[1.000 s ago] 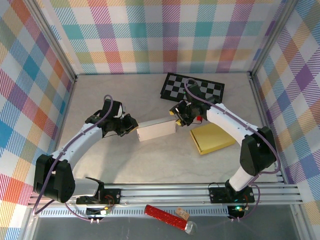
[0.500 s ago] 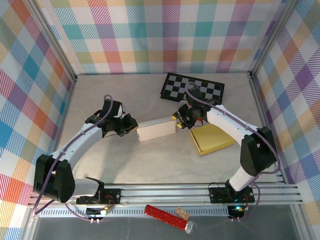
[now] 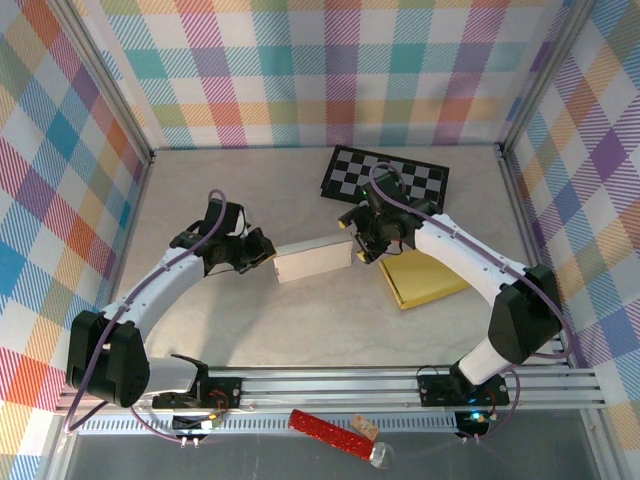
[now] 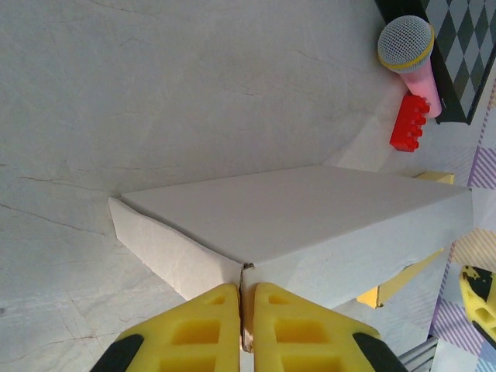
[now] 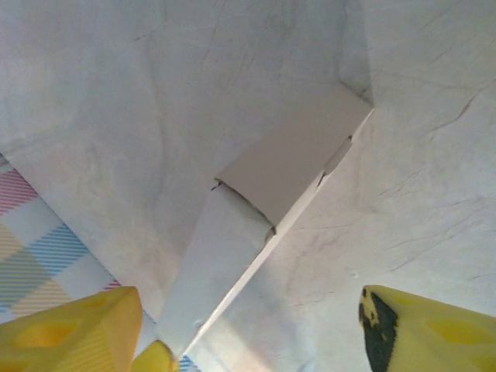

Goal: Fold the paper box

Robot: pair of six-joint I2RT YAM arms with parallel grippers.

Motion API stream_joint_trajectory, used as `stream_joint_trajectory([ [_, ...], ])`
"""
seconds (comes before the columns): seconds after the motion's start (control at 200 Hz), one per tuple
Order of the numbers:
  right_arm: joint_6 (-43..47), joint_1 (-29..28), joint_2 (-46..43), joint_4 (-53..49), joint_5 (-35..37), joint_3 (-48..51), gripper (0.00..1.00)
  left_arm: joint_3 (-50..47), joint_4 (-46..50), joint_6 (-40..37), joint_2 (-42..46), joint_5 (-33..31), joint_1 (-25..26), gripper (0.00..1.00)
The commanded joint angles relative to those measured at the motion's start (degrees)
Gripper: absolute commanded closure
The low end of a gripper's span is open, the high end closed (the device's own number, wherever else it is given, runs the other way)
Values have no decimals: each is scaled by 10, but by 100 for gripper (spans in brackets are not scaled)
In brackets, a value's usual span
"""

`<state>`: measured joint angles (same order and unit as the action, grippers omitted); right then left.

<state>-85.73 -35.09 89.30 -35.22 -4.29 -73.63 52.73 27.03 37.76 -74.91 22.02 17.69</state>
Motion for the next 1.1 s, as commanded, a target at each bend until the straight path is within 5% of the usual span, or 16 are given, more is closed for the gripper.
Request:
stream_joint_trajectory([
  [0.0, -79, -13, 12, 12, 24, -26, 21, -25, 73, -17, -8, -22, 1, 91],
  [0.34, -136, -25, 96, 34, -8, -54, 19, -21, 66, -22, -10, -19, 2, 91],
  [0.78, -95, -31, 145, 120, -62, -28, 41, -12, 75, -32, 3, -27, 9, 90],
  [0.96, -40, -31, 112, 176, -65, 28, 51, 9, 121, -48, 27, -43, 12, 62],
  [1.095, -6, -31, 89, 290, -71, 102, 54, 29, 150, -40, 51, -39, 12, 51],
])
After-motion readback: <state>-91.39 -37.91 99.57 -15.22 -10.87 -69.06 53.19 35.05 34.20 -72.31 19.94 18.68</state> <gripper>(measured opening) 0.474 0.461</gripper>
